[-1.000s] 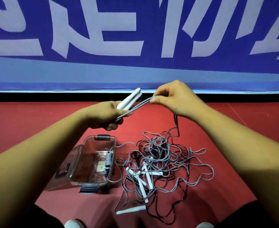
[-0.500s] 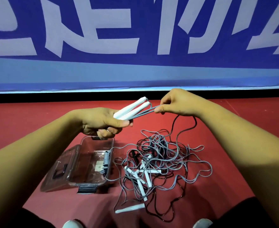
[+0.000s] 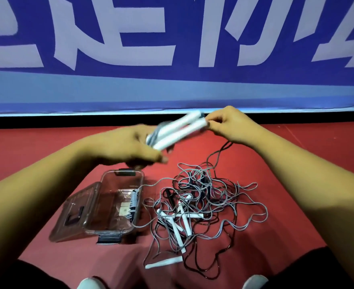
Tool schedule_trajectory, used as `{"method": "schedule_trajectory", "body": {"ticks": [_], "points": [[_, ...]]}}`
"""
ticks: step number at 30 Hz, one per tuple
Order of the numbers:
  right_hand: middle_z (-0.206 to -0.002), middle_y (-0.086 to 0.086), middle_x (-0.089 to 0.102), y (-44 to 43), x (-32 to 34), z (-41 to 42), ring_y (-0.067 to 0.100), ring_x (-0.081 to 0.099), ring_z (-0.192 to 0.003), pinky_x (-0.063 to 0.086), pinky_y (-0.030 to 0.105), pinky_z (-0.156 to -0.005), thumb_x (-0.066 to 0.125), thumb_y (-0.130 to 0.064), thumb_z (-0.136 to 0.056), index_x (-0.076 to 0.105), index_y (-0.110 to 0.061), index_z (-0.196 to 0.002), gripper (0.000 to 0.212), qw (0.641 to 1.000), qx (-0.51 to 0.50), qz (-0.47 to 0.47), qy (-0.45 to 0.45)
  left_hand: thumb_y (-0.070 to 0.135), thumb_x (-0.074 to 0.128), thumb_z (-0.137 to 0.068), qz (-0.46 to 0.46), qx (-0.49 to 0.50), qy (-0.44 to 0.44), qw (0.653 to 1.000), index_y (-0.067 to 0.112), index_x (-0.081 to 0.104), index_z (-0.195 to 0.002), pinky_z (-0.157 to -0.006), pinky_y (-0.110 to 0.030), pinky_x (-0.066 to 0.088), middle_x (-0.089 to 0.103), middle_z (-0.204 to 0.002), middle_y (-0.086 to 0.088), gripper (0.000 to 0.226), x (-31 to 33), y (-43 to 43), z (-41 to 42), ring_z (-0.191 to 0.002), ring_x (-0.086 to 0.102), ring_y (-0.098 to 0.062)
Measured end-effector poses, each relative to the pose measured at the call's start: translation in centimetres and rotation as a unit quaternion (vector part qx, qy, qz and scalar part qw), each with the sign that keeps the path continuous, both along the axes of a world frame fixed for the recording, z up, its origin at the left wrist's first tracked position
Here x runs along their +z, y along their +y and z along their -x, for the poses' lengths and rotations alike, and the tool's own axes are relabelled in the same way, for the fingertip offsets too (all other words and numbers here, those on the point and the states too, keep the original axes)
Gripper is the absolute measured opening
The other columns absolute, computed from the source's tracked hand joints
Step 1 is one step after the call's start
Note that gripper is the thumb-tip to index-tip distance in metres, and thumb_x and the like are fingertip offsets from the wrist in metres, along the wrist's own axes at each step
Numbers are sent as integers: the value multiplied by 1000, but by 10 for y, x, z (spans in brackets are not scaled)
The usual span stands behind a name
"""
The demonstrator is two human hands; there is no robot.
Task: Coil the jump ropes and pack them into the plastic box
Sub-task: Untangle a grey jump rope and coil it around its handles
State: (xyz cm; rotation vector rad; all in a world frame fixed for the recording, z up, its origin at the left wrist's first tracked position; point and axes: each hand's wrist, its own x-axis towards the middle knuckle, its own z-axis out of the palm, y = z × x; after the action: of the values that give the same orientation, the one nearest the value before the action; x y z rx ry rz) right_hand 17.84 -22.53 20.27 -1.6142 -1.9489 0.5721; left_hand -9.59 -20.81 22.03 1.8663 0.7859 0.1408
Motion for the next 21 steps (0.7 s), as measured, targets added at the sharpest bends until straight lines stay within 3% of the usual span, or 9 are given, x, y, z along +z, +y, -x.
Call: {"method": "schedule_trajectory", "body": {"ticks": [3,6,12,15,17,21], "points": [[-55,2,46,0,-16,19,12,43,-49,39,19,-49,56,-28,-97,73,-13,-85,26,993,3,68,94,-5,60,-89,28,183,-167,968,15,53,-88,-39,-16,19,36,-50,0,22,6,17,4,-38,27,-10],[-56,1,39,-3,-28,42,20,48,-57,49,28,-60,49,-19,-101,68,-2,-100,26,965,46,168,196,-1,54,-93,90,290,-195,933,19,51,-85,-37,-15,14,28,-52,3,22,0,43,23,-37,19,-7],[-59,-1,39,-11,-20,71,10,31,-48,29,19,-47,46,-15,-102,66,-1,-106,24,948,54,227,216,1,55,-91,84,401,-81,909,16,53,-86,-35,-14,19,34,-52,2,16,-23,76,59,-33,24,-6],[-56,-1,44,-22,-10,97,11,34,-46,30,19,-44,53,-15,-98,70,-4,-97,21,952,76,239,173,-2,58,-86,-27,411,44,910,8,57,-91,-36,-15,24,44,-57,-6,11,-34,77,56,-34,33,-13],[-55,-1,48,-27,-4,115,11,37,-44,31,18,-43,57,-16,-94,73,-6,-89,20,964,92,213,133,1,58,-84,-114,396,135,901,8,57,-82,-36,-16,26,50,-58,-7,7,-43,73,45,-36,39,-18],[-60,6,49,-31,6,117,16,41,-47,32,18,-44,62,-17,-92,72,-2,-90,17,972,115,182,88,6,61,-85,-226,359,229,876,7,54,-73,-40,-21,34,56,-56,-7,14,-53,75,34,-39,49,-22]]}}
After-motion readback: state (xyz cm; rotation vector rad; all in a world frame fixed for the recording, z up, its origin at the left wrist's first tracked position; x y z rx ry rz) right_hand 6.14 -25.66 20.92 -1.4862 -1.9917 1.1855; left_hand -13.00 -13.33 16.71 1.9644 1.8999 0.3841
